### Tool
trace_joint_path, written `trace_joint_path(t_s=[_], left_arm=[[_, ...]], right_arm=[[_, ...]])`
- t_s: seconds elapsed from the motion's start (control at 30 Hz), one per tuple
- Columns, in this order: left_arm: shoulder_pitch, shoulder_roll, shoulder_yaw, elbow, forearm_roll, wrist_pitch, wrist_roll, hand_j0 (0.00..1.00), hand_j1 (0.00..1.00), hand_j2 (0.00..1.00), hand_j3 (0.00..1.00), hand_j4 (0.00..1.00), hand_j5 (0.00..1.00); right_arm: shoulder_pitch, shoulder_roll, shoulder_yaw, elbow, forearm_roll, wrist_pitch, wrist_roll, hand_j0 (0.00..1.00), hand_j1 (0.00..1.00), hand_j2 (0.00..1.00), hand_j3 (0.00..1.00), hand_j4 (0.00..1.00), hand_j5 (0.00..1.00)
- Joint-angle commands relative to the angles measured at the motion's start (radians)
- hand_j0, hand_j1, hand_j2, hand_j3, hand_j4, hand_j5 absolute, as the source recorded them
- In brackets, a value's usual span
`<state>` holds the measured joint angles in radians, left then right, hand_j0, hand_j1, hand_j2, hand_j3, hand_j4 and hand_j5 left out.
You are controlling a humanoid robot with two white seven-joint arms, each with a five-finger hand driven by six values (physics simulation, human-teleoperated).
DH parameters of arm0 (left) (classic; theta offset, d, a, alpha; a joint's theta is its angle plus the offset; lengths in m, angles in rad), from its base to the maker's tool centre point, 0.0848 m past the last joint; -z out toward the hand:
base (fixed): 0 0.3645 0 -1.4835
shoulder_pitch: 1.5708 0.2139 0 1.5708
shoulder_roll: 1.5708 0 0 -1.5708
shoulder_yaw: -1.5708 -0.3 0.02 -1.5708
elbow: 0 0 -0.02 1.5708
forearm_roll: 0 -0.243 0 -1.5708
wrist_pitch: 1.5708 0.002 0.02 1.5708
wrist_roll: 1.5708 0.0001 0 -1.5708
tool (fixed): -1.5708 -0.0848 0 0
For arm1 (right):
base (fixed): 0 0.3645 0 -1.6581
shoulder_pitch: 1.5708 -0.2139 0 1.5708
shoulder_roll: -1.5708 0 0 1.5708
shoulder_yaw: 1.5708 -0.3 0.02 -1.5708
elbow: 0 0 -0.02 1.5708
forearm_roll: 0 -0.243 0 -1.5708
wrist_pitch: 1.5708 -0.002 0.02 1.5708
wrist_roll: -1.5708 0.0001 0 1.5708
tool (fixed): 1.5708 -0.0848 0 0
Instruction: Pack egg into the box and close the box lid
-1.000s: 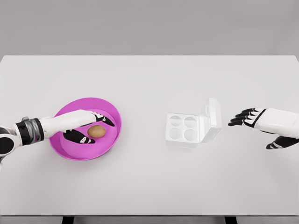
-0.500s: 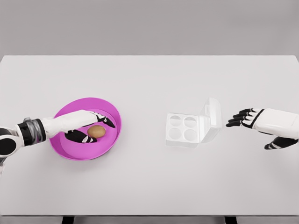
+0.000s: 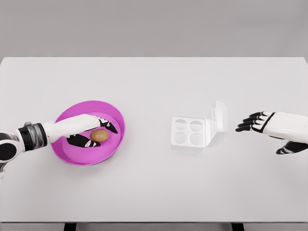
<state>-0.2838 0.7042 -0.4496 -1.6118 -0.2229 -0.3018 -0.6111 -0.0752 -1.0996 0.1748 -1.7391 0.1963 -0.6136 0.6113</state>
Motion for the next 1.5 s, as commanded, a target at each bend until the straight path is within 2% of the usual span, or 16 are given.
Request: trace_joint_path(t_s=[0.0, 0.1, 0.27, 0.37, 0.7, 1.03, 1.2, 1.47], left_arm=[[0.0, 0.001, 0.0, 0.0, 0.005, 0.001, 0.0, 0.7, 0.7, 0.7, 0.7, 0.7, 0.7], [0.0, 0.001, 0.0, 0.0, 0.007, 0.001, 0.0, 0.7, 0.7, 0.7, 0.7, 0.7, 0.7], [0.002, 0.0, -0.001, 0.0, 0.01, 0.003, 0.0, 0.62, 0.62, 0.62, 0.62, 0.62, 0.62], [0.005, 0.0, -0.003, 0.0, 0.013, 0.003, 0.0, 0.6, 0.6, 0.6, 0.6, 0.6, 0.6], [0.006, 0.0, 0.009, -0.003, 0.016, 0.0, 0.0, 0.46, 0.46, 0.46, 0.46, 0.46, 0.46], [0.0, 0.0, 0.031, -0.04, 0.016, -0.002, 0.0, 0.42, 0.42, 0.42, 0.42, 0.42, 0.42], [-0.011, 0.0, 0.042, -0.063, 0.017, -0.01, 0.0, 0.37, 0.37, 0.37, 0.37, 0.37, 0.37], [-0.026, 0.0, 0.048, -0.088, 0.017, -0.014, 0.0, 0.35, 0.35, 0.35, 0.35, 0.35, 0.35]], right_arm=[[0.0, -0.005, 0.0, 0.001, -0.006, 0.003, 0.0, 1.0, 1.0, 1.0, 1.0, 1.0, 1.0], [0.0, -0.009, 0.0, 0.003, -0.006, 0.003, 0.0, 1.0, 1.0, 1.0, 1.0, 1.0, 1.0], [-0.005, -0.011, 0.0, 0.013, -0.006, 0.003, 0.0, 1.0, 1.0, 1.0, 1.0, 1.0, 1.0], [-0.009, -0.008, 0.0, 0.053, -0.005, 0.003, 0.0, 1.0, 1.0, 1.0, 1.0, 1.0, 1.0], [-0.008, -0.008, 0.0, 0.046, -0.005, 0.003, 0.0, 1.0, 1.0, 1.0, 1.0, 1.0, 1.0], [-0.008, -0.009, 0.0, 0.046, -0.005, 0.003, 0.0, 1.0, 1.0, 1.0, 1.0, 1.0, 1.0], [-0.008, -0.008, 0.0, 0.044, -0.005, 0.003, 0.0, 1.0, 1.0, 1.0, 1.0, 1.0, 1.0], [-0.008, -0.008, 0.0, 0.046, -0.005, 0.003, 0.0, 1.0, 1.0, 1.0, 1.0, 1.0, 1.0]])
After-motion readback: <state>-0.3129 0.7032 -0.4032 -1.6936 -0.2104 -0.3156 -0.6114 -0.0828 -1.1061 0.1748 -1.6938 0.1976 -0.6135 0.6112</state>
